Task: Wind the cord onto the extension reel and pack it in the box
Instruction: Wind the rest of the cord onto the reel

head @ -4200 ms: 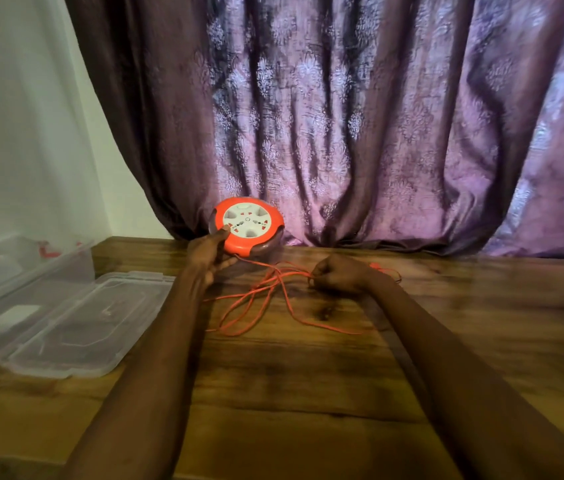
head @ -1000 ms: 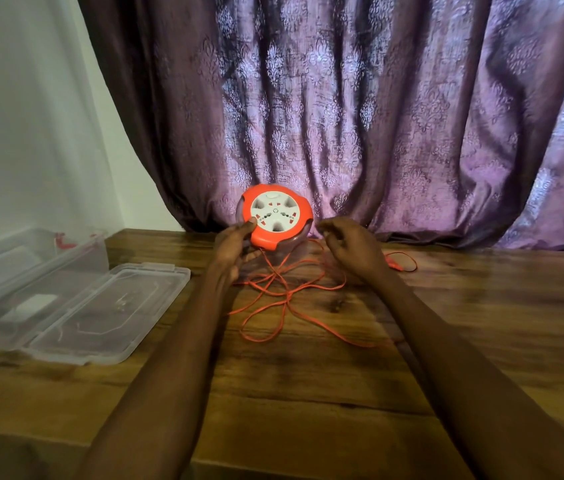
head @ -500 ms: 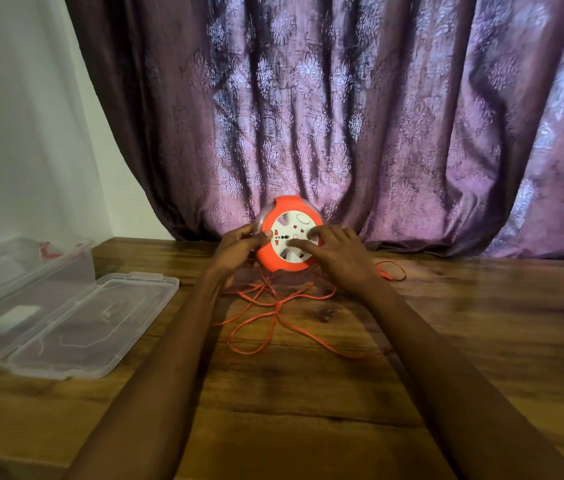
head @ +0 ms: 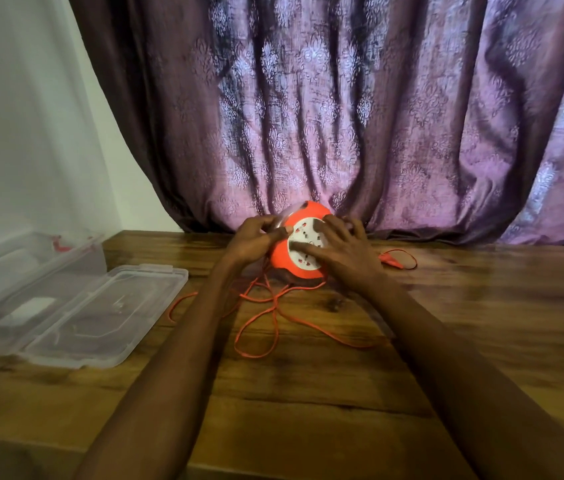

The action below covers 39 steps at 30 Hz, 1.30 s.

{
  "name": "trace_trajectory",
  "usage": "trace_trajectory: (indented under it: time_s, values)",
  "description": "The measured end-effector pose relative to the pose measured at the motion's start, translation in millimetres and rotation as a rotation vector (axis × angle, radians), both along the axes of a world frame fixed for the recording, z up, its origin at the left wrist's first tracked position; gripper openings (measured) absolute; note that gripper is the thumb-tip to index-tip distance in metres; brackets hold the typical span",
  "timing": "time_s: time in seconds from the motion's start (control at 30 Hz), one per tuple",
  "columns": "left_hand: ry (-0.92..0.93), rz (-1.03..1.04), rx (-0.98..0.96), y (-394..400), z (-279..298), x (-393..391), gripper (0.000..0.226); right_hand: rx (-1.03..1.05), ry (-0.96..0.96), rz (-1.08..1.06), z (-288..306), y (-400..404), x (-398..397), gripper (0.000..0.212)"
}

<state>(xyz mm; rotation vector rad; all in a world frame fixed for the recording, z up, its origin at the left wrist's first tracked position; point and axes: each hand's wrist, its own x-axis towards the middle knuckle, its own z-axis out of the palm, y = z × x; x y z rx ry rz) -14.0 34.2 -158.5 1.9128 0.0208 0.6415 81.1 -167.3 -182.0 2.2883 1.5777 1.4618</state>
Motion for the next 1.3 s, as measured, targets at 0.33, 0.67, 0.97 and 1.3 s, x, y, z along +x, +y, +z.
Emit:
trace_trajectory:
  time_s: [0.33, 0.67, 0.97, 1.3]
  values:
    - [-0.189, 0.144, -0.075, -22.2, -6.2, 12.8, 0.007, 0.502, 0.678, -0.276, 23.6, 25.8, -28.4, 0.063]
    - [-0.142, 0.145, -0.228, -23.8, -15.8, 16.3, 0.026, 0.544, 1.082, -0.183, 30.3, 21.7, -29.2, 0.068]
    - [-0.165, 0.159, -0.627, -21.8, -6.3, 4.0, 0.023, 0.374, 0.707, -0.132, 26.8, 30.8, -45.4, 0.051]
    - [-0.028, 0.033, -0.471, 0.1, -1.3, -4.6, 0.006, -0.084, 0.248, 0.021, 18.7, -3.4, -12.0, 0.055]
